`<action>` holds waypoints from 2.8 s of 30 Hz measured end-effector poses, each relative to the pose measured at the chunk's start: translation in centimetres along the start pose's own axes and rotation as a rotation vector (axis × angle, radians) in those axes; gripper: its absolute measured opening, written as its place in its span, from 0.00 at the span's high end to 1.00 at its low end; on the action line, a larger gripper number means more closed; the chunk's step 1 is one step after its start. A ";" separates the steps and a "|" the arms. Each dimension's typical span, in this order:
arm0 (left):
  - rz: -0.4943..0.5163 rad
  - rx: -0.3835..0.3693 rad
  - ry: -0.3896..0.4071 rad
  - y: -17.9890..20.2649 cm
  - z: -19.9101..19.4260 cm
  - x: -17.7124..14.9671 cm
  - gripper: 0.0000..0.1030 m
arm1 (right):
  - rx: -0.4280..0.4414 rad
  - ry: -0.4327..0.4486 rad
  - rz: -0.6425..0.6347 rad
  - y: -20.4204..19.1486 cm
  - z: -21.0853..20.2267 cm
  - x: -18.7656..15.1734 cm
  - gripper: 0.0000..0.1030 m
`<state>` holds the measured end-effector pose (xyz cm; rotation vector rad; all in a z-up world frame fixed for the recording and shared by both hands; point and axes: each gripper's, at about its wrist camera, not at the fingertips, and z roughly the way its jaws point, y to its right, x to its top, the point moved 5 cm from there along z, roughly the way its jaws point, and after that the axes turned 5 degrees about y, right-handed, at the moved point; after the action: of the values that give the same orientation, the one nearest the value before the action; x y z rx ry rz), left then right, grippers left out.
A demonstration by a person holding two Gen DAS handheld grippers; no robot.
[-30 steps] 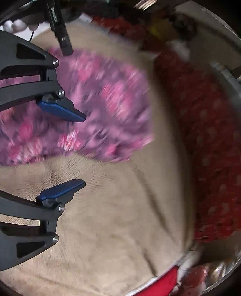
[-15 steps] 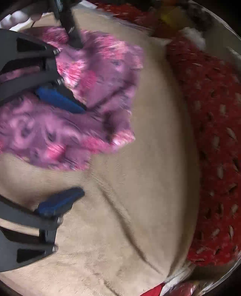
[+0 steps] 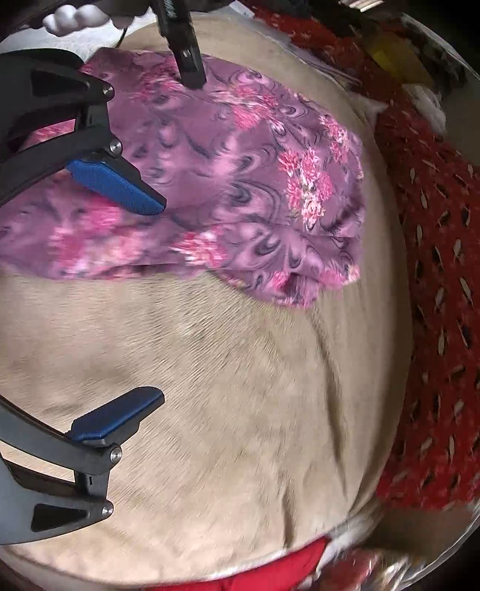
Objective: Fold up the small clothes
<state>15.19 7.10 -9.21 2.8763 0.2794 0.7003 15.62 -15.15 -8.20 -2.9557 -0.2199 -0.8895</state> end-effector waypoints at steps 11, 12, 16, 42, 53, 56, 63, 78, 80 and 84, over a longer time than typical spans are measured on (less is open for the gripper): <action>0.073 0.152 0.133 -0.2 -5.4 -7.5 0.07 | -0.068 0.106 -0.003 -1.8 -8.5 -6.5 0.07; 0.075 0.158 0.150 -0.4 -6.1 -8.0 0.07 | -0.086 0.137 -0.011 -2.0 -9.3 -6.9 0.07; 0.081 0.159 0.195 -0.3 -7.8 -8.8 0.07 | -0.121 0.229 -0.038 -2.2 -11.7 -7.7 0.07; 0.119 0.173 0.305 1.6 -12.0 -12.6 0.07 | -0.110 0.411 0.014 -2.5 -16.8 -10.1 0.07; 0.146 0.149 0.368 2.7 -13.6 -12.5 0.07 | -0.104 0.416 0.024 -1.7 -17.4 -10.2 0.07; 0.152 0.149 0.366 3.0 -13.7 -12.6 0.07 | -0.093 0.417 0.024 -1.6 -17.6 -10.2 0.07; 0.174 0.142 0.354 4.0 -13.6 -12.7 0.07 | -0.099 0.427 0.018 -1.3 -18.2 -10.3 0.07; 0.182 0.135 0.348 4.8 -13.7 -12.9 0.07 | -0.119 0.459 -0.003 -0.5 -18.9 -10.2 0.06; 0.184 0.136 0.347 4.8 -13.7 -12.9 0.07 | -0.120 0.457 -0.005 -0.5 -18.8 -10.2 0.06; 0.178 0.136 0.347 5.0 -13.7 -13.0 0.07 | -0.120 0.453 0.003 -0.3 -18.8 -10.2 0.06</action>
<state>-1.87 1.01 -1.87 2.9179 0.1170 1.2621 -3.07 -17.75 1.88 -2.7510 -0.1448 -1.5816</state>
